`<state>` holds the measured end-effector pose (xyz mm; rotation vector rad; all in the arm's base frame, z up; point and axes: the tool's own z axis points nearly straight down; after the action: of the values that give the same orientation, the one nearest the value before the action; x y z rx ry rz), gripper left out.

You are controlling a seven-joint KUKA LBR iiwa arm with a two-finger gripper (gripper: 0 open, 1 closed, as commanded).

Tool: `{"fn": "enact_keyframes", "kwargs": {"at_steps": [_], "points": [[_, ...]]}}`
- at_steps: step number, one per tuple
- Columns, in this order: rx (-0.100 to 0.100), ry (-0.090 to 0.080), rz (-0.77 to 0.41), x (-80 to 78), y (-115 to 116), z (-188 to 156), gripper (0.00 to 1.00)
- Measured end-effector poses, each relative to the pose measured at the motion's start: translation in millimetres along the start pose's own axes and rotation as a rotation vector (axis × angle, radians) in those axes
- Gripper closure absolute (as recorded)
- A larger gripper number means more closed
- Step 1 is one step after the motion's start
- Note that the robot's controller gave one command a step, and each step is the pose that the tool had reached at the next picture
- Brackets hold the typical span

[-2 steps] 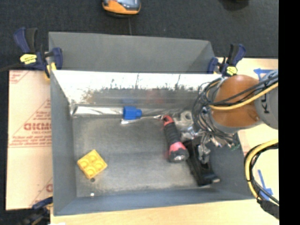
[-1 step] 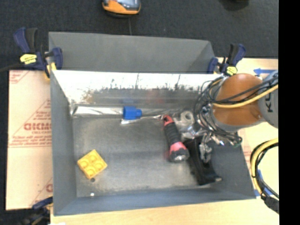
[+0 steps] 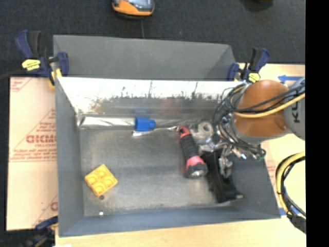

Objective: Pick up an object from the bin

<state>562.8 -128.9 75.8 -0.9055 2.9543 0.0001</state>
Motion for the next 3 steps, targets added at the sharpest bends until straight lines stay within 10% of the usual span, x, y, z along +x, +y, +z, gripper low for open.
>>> {"fn": "enact_keyframes", "kwargs": {"at_steps": [1, 3], "points": [[0.019, -0.06, -0.099, 31.1, 9, -7, 1.0], [0.029, -0.065, -0.243, 19.8, 29, -48, 1.0]]}}
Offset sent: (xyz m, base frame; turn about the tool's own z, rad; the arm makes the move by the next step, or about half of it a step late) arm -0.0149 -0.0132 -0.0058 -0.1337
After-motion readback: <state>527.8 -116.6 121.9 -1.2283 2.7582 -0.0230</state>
